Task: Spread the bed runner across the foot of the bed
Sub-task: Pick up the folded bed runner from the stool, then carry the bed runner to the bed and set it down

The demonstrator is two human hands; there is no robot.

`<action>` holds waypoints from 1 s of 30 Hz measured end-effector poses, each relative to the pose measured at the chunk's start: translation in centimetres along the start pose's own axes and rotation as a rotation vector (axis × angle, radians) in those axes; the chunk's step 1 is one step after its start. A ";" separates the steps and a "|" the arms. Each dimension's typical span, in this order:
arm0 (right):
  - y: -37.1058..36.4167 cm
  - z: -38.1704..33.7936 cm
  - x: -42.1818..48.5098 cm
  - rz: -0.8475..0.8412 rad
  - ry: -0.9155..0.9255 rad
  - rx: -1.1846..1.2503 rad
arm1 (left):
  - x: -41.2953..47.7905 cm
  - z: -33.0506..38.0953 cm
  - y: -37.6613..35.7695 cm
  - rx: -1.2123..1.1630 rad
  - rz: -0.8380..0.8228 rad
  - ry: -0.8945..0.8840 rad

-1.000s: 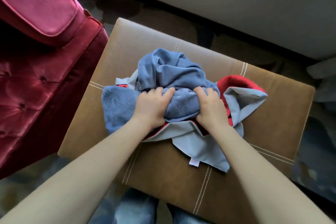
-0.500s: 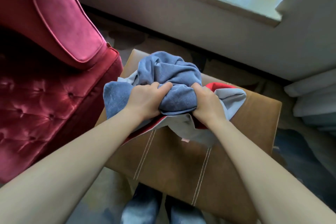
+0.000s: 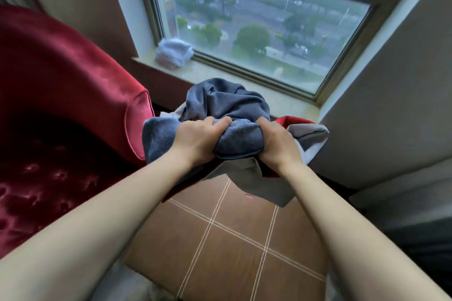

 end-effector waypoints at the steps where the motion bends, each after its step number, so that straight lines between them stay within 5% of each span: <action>1: 1.6 -1.0 0.8 0.018 0.030 0.004 | 0.7 -0.2 1.8 0.012 0.023 0.009; 17: 13.6 -16.6 6.2 0.139 0.477 0.056 | 0.8 -6.3 20.8 0.330 0.202 0.275; 30: 9.2 -42.5 -2.9 -0.005 0.983 0.350 | -20.5 -15.8 35.7 0.713 0.068 0.753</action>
Point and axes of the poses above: each hand's wrist, its own x-axis towards the middle knuckle, its own y-axis out of the back of the hand, z = x × y, the point moved 8 cm from there along x, towards the middle knuckle, and after that the axes turned 12 degrees about z, right-handed, at the moved point
